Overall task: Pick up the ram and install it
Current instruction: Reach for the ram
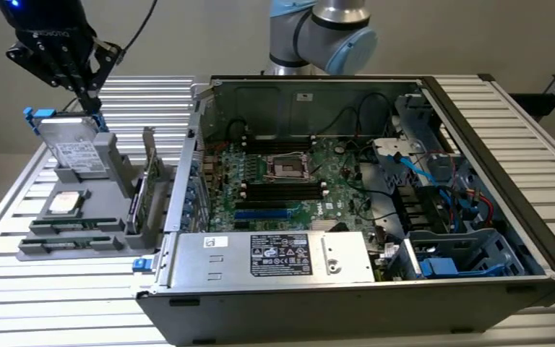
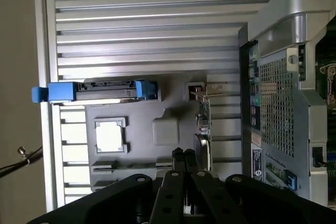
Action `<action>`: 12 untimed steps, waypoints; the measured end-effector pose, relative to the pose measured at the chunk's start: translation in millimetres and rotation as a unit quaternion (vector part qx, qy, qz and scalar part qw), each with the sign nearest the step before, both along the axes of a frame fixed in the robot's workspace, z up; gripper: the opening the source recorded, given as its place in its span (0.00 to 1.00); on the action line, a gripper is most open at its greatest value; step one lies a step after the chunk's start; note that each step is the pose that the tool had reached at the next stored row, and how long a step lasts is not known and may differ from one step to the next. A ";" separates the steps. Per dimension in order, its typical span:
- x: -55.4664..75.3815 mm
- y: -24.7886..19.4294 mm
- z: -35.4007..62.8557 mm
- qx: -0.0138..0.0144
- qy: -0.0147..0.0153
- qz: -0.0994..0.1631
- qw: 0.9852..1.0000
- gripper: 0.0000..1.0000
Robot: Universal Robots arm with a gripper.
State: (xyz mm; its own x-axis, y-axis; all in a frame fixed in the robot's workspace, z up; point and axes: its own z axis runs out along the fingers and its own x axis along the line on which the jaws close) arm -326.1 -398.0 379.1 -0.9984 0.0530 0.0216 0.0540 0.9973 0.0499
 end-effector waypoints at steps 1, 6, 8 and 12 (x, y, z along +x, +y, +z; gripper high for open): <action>-3.9 -0.2 -1.3 0.000 0.000 0.001 1.000 0.10; -26.6 -3.1 -9.6 0.000 0.000 0.001 1.000 0.10; -35.3 -6.0 -12.2 0.000 0.000 0.001 1.000 0.10; -43.7 -17.8 -14.7 0.002 0.000 0.001 1.000 0.10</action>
State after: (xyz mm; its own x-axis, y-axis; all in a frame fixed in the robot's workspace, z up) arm -369.8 -415.8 364.4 -0.9984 0.0515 0.0219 0.0526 0.9972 0.0536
